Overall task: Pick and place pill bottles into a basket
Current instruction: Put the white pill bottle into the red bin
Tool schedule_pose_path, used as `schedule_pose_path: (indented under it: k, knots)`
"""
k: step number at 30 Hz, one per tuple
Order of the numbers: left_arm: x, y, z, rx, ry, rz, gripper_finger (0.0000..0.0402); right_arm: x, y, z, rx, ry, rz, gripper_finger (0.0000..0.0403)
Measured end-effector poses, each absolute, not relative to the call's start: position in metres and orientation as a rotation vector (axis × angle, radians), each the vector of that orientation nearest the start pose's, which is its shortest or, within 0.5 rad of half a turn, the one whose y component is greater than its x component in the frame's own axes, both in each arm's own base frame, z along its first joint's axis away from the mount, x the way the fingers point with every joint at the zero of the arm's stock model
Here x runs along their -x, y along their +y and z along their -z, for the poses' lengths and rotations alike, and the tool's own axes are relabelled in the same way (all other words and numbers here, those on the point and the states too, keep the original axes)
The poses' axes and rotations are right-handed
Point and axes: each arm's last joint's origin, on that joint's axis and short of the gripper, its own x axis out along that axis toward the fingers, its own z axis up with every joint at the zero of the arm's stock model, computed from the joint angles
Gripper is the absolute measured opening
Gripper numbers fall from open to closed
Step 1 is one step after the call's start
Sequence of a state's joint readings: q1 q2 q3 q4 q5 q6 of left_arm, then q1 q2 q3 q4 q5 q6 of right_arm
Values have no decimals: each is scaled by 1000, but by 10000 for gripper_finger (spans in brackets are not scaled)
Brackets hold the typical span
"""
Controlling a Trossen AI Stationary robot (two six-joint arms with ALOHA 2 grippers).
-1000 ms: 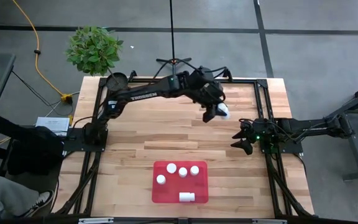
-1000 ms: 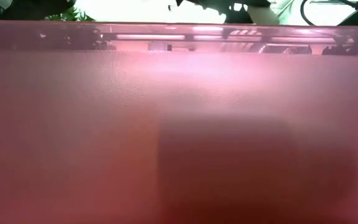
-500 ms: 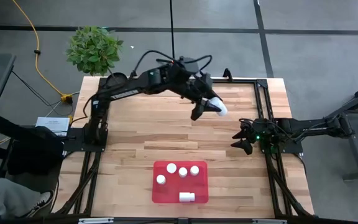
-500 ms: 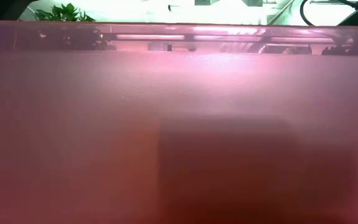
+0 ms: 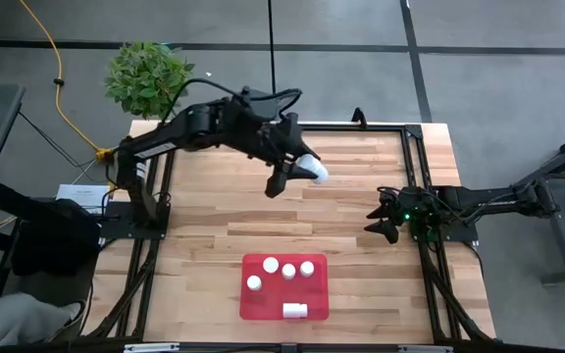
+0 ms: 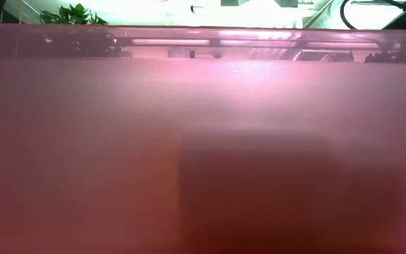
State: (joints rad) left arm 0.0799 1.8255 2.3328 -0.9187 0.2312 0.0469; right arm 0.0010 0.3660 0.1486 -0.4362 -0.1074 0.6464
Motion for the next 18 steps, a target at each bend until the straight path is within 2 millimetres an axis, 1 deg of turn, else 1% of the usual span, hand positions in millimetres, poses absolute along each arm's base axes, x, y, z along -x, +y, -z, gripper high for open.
schedule_pose_path:
  k: [4, 10, 13, 18]
  knots:
    - [-347, 7, -491, 13, 481, 173, 210, -102, 3, -145, -659, 664, 116, 264]
    - [-330, -18, -474, 38, 725, 179, 210, -102, 3, -145, -662, 663, 119, 264]
    - [-324, -36, -468, 51, 805, 209, 210, -102, 3, -145, -662, 663, 120, 264]
    - [-323, -69, -456, 59, 868, 244, 210, -102, 3, -145, -663, 662, 121, 264]
